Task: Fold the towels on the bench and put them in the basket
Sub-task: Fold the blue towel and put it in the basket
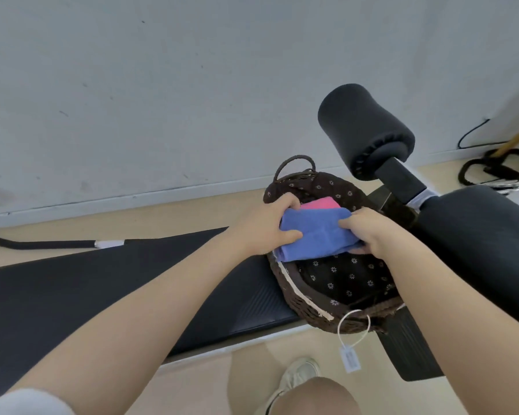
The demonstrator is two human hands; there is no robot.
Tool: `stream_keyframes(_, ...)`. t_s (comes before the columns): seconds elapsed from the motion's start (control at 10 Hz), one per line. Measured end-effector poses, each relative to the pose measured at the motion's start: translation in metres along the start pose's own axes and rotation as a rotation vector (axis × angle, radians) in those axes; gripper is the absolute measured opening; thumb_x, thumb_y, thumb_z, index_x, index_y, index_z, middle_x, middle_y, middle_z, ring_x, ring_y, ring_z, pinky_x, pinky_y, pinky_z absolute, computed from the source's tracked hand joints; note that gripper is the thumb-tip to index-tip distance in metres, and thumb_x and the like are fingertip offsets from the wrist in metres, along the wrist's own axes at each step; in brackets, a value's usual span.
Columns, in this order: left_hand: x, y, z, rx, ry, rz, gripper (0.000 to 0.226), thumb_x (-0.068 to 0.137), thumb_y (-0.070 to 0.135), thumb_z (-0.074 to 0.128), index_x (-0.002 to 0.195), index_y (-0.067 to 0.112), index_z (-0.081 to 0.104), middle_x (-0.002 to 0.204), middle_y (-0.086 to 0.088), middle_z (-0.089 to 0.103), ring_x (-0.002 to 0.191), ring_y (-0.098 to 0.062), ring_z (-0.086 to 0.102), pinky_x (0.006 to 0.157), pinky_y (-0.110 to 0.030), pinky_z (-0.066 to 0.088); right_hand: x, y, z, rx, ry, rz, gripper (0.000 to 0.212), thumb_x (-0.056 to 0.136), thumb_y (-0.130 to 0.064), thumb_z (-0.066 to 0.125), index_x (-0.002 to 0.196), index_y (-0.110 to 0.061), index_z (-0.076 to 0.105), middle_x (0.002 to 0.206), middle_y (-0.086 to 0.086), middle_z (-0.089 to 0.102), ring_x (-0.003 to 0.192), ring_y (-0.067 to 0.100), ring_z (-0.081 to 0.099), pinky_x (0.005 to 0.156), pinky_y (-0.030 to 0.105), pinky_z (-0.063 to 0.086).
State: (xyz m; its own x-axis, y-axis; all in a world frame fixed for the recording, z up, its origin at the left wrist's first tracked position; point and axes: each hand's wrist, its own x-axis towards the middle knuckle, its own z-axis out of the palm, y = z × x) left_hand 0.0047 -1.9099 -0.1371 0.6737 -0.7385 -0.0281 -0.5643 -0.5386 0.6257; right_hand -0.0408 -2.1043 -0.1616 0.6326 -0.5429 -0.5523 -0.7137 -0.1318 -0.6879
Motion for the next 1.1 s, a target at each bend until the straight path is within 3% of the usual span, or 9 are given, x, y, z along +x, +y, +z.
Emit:
stream_keyframes(0.1, 0.021, 0.011, 0.007, 0.317, -0.043, -0.029, 0.034, 0.082, 0.034, 0.060, 0.105, 0.021, 0.039, 0.065, 0.005, 0.042, 0.077, -0.022, 0.042, 0.086, -0.033, 0.028, 0.011, -0.002, -0.006, -0.202, 0.123, -0.011, 0.043, 0.095, -0.008, 0.044, 0.137, -0.002, 0.038, 0.134, 0.020, 0.046, 0.104, 0.033, 0.054, 0.066, 0.038, 0.051)
stream_keyframes(0.2, 0.034, 0.010, 0.028, 0.569, -0.245, -0.090, 0.043, 0.080, 0.038, 0.062, 0.111, 0.016, 0.042, 0.088, 0.000, 0.056, 0.098, -0.026, 0.045, 0.106, -0.048, 0.018, 0.023, 0.001, -0.004, -0.487, 0.191, -0.101, 0.044, 0.093, -0.006, 0.047, 0.134, 0.004, 0.036, 0.133, 0.025, 0.046, 0.120, 0.039, 0.049, 0.096, 0.045, 0.044)
stream_keyframes(0.4, 0.050, 0.005, 0.045, 0.794, -0.320, -0.165, 0.019, 0.083, 0.024, 0.057, 0.100, 0.017, 0.057, 0.068, 0.005, 0.046, 0.086, -0.022, 0.050, 0.113, -0.051, 0.006, 0.029, 0.010, -0.001, -0.649, 0.091, -0.072, 0.049, 0.091, -0.012, 0.054, 0.133, 0.007, 0.037, 0.134, 0.026, 0.047, 0.123, 0.038, 0.048, 0.100, 0.042, 0.041)
stream_keyframes(0.5, 0.050, 0.004, 0.047, 0.833, -0.257, -0.081, 0.028, 0.082, 0.025, 0.061, 0.109, 0.018, 0.058, 0.096, -0.001, 0.055, 0.107, -0.025, 0.048, 0.106, -0.043, 0.024, 0.024, 0.010, -0.005, -0.703, 0.101, -0.018, 0.063, 0.089, -0.019, 0.060, 0.137, 0.006, 0.029, 0.136, 0.024, 0.045, 0.123, 0.038, 0.048, 0.097, 0.041, 0.043)
stream_keyframes(0.6, 0.047, 0.003, 0.050, 0.810, -0.175, 0.141, 0.028, 0.085, 0.018, 0.058, 0.112, 0.019, 0.055, 0.115, -0.005, 0.055, 0.111, -0.027, 0.048, 0.085, -0.035, 0.032, 0.015, 0.009, 0.000, -0.950, 0.244, -0.226, 0.053, 0.089, -0.011, 0.055, 0.134, -0.001, 0.029, 0.134, 0.019, 0.044, 0.121, 0.036, 0.049, 0.091, 0.042, 0.044)
stream_keyframes(0.7, 0.047, 0.001, 0.047, 0.719, -0.308, 0.120, 0.020, 0.087, 0.011, 0.050, 0.099, 0.019, 0.063, 0.106, -0.004, 0.064, 0.095, -0.027, 0.057, 0.071, -0.030, 0.036, 0.002, 0.001, 0.014, -1.179, 0.112, -0.466, 0.033, 0.090, -0.001, 0.046, 0.122, -0.004, 0.041, 0.125, 0.016, 0.050, 0.113, 0.035, 0.054, 0.080, 0.039, 0.043)
stream_keyframes(0.8, 0.047, 0.000, 0.044, 0.759, -0.378, 0.042, 0.015, 0.089, 0.020, 0.046, 0.078, 0.018, 0.056, 0.094, -0.004, 0.064, 0.091, -0.026, 0.058, 0.072, -0.031, 0.037, -0.006, -0.001, 0.025, -1.337, -0.098, -0.392, 0.038, 0.091, -0.006, 0.050, 0.129, -0.005, 0.044, 0.130, 0.014, 0.052, 0.118, 0.030, 0.052, 0.092, 0.036, 0.042)
stream_keyframes(1.0, 0.031, 0.005, 0.051, 0.870, -0.551, -0.053, 0.055, 0.093, 0.056, 0.027, 0.122, 0.023, 0.059, 0.133, -0.004, 0.052, 0.137, -0.029, 0.025, 0.114, -0.048, 0.006, -0.024, 0.002, 0.020, -1.272, -0.252, -0.246, 0.045, 0.098, -0.005, 0.034, 0.142, -0.004, 0.031, 0.146, 0.016, 0.037, 0.133, 0.030, 0.036, 0.101, 0.031, 0.034)
stream_keyframes(1.1, 0.004, 0.003, 0.038, 0.718, -0.470, 0.059, 0.048, 0.096, 0.052, 0.023, 0.126, 0.034, 0.056, 0.150, -0.002, 0.034, 0.145, -0.029, 0.000, 0.114, -0.050, -0.012, -0.040, 0.003, 0.023, -1.204, -0.139, -0.263, 0.039, 0.098, -0.011, 0.036, 0.135, -0.005, 0.043, 0.141, 0.015, 0.045, 0.129, 0.031, 0.042, 0.103, 0.037, 0.037)
